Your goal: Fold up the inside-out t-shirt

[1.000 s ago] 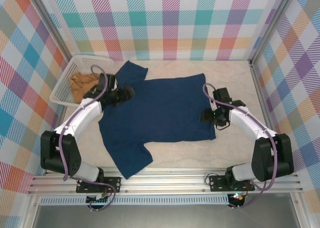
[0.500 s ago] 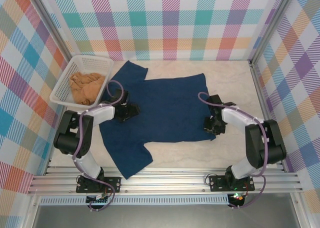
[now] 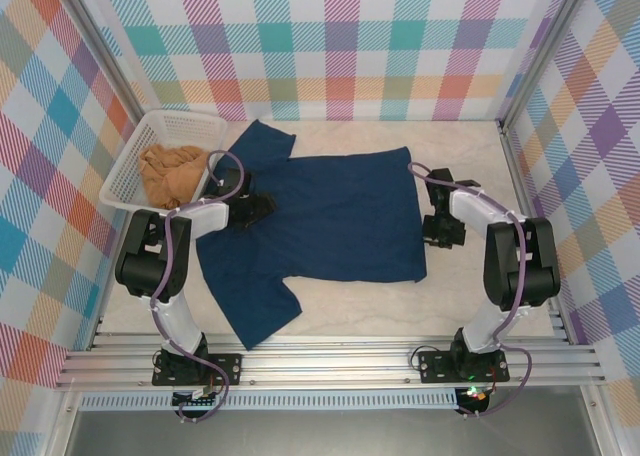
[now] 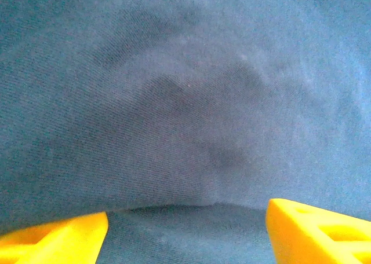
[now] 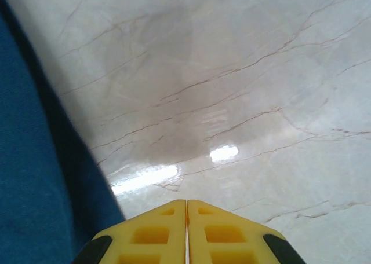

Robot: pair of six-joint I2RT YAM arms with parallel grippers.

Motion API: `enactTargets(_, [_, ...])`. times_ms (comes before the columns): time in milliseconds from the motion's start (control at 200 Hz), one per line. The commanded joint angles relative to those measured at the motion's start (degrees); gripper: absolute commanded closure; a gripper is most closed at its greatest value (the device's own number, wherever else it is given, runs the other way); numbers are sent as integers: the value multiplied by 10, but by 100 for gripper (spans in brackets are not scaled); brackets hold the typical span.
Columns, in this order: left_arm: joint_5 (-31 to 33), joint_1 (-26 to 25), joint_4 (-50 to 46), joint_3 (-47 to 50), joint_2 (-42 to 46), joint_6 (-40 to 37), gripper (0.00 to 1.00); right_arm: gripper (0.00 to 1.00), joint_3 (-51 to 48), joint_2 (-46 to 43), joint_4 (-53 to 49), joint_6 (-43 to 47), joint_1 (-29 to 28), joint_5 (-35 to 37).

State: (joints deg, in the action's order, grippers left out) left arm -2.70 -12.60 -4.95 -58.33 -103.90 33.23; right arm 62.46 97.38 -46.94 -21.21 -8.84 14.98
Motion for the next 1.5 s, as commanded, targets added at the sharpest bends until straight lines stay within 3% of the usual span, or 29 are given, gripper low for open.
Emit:
enactTargets(0, [-1, 9, -24, 12, -26, 5, 26, 83, 13, -34, -39, 17, -18, -20])
enactTargets(175, [-35, 8, -23, 15, -8, 14, 25, 59, -37, -114, -71, -64, -123, -37])
enactTargets(330, [-55, 8, -29, 15, 35, 24, 23, 51, -104, -158, -63, -123, -148, -20])
enactTargets(500, [-58, 2, -41, 17, 87, 25, 21, 49, -135, -155, -45, -146, -161, 1])
enactTargets(855, [-47, 0, -29, 41, 58, 18, 21, 50, -137, -88, 12, -130, -168, -29])
enactTargets(1115, [-37, 6, -15, 67, 32, 14, 21, 66, -111, -49, -38, -132, -165, 27])
enactTargets(1499, [-50, 35, 18, 118, 5, 11, 21, 76, -67, -17, -94, -97, -129, 74])
